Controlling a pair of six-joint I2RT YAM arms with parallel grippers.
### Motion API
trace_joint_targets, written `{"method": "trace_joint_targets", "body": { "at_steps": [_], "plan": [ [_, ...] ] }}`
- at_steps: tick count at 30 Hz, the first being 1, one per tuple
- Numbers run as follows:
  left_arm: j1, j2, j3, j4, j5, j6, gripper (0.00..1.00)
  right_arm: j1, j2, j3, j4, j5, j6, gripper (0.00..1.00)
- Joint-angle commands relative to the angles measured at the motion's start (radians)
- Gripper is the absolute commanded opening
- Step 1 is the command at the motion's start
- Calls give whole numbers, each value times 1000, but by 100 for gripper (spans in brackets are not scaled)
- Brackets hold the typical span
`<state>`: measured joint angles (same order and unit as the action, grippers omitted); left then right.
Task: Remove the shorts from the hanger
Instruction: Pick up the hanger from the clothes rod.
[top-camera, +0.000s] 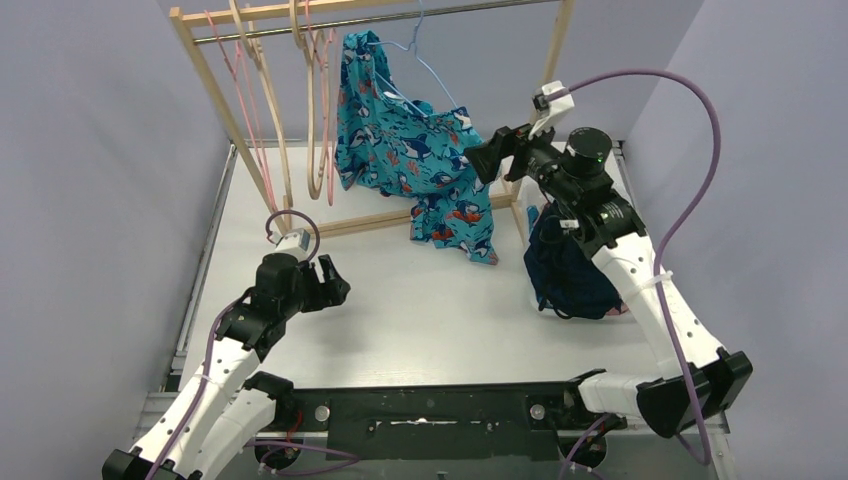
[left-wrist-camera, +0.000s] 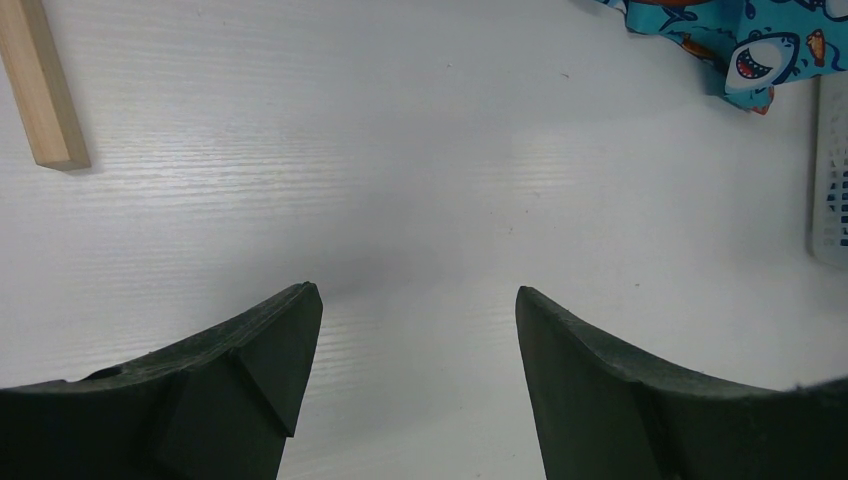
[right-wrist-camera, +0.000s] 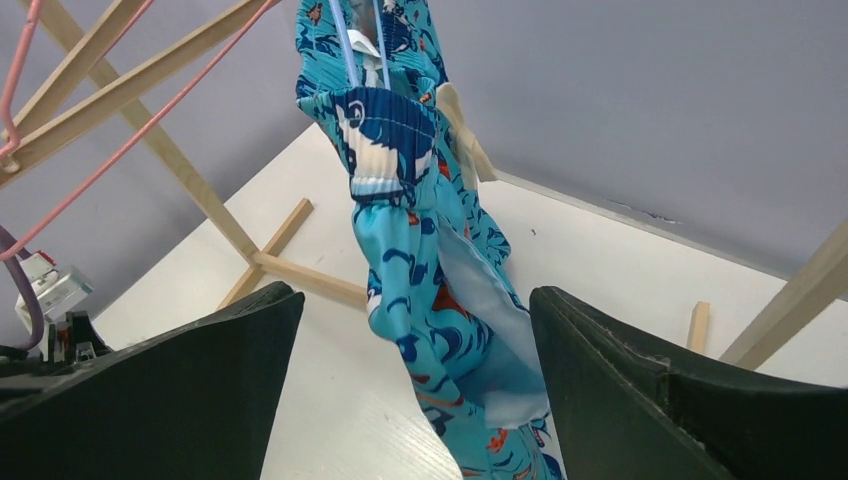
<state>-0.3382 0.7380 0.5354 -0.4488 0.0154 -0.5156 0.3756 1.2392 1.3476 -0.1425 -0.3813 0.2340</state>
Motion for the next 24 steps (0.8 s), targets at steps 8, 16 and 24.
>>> {"method": "trace_joint_targets", "body": {
  "at_steps": [8, 16, 24],
  "plan": [
    [8, 0, 29, 62, 17, 14, 71, 77, 238, 275, -119, -102, -101, 86],
    [10, -5, 25, 67, 14, 15, 71, 116, 378, 389, -157, 71, -286, 97],
    [10, -3, 26, 64, 6, 13, 71, 126, 344, 319, 35, 82, -269, 67]
  ]
}}
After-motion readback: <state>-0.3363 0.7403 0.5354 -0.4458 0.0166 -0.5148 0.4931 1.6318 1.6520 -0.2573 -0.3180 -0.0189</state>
